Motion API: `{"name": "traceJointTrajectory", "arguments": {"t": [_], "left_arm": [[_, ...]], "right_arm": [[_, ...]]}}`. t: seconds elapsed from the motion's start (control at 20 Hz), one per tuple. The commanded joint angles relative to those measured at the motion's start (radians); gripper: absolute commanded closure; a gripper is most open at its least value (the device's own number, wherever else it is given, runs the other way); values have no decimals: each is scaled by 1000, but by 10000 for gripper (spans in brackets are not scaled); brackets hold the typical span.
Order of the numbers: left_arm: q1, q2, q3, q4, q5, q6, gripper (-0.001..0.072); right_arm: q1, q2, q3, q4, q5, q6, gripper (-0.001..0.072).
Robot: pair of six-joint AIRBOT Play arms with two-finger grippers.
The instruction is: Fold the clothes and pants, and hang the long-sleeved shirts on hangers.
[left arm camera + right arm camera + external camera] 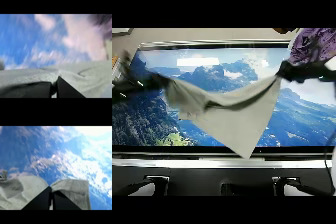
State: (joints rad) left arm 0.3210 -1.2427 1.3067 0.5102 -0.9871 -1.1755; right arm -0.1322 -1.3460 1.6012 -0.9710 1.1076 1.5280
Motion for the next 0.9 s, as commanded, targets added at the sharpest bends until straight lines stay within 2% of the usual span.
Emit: {"name": "traceJointTrajectory", "arguments": {"t": [0.0, 0.2, 0.35, 0.45, 0.55, 0.7, 0.85], "left_arm": [[67, 117, 309, 6, -21, -90, 690], [125, 264, 492, 161, -20, -239, 690], [140, 390, 508, 389, -32, -411, 690], [140, 463, 508, 580, -41, -519, 690], [140, 506, 508, 719, -42, -584, 690], [138, 496, 506, 742, -60, -575, 690], [136, 382, 505, 657, -151, -472, 690]], "right_arm": [[0, 260, 16, -13, -114, -25, 679], [0, 554, 16, -103, -61, -6, 679], [0, 711, 16, -199, -47, 79, 679], [0, 782, 16, -280, -55, 174, 679], [0, 820, 16, -342, -78, 248, 678], [0, 793, 16, -349, -84, 315, 678], [0, 661, 16, -338, 5, 359, 678]]}}
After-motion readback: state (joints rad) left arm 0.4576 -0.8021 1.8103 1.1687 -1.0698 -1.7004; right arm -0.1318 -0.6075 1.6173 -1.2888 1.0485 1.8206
